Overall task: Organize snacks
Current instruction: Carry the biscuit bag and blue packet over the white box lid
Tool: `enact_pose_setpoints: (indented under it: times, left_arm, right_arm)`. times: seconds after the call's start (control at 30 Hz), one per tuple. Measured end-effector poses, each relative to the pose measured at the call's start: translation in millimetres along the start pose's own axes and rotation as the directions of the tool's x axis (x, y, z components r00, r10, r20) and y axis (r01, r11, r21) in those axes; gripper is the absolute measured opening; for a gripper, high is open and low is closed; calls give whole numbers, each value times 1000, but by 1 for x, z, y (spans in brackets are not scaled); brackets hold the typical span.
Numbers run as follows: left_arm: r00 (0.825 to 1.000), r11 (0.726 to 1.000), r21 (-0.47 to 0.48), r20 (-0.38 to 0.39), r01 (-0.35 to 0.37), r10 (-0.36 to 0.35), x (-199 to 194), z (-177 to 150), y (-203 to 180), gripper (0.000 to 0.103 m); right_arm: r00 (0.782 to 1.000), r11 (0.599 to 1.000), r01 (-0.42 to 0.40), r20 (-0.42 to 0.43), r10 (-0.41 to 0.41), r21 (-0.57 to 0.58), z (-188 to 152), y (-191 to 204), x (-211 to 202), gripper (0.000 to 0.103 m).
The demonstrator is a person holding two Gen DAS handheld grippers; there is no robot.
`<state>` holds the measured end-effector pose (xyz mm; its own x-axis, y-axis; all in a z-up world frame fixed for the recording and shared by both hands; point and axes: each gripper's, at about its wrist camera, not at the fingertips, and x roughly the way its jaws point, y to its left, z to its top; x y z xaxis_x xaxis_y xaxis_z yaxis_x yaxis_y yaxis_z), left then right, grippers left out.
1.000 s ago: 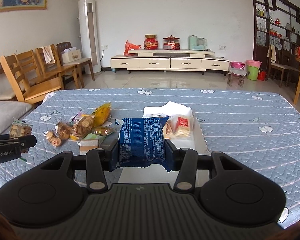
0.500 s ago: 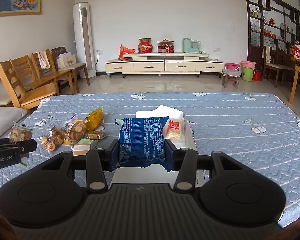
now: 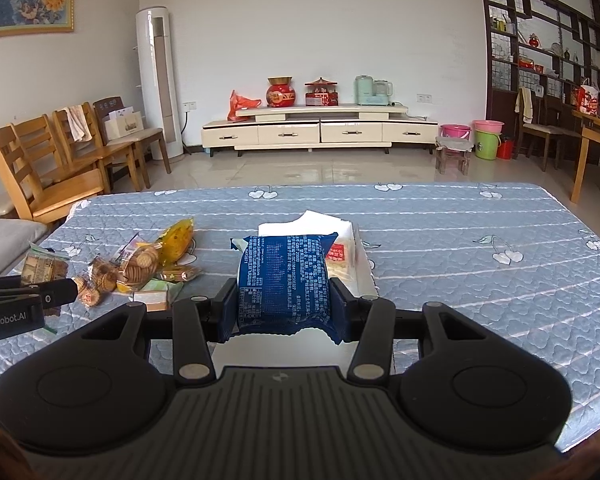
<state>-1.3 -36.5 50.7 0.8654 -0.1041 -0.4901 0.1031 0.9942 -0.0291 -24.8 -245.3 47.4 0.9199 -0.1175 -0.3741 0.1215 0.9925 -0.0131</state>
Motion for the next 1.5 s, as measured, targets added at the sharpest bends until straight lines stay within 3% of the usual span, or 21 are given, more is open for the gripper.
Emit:
enact_pose_setpoints:
  times: [1.5]
  left_arm:
    - [993, 991, 91, -71, 102, -95, 48, 0, -55, 42]
  right_arm:
    - [996, 996, 63, -68, -59, 55, 1, -4, 30, 58]
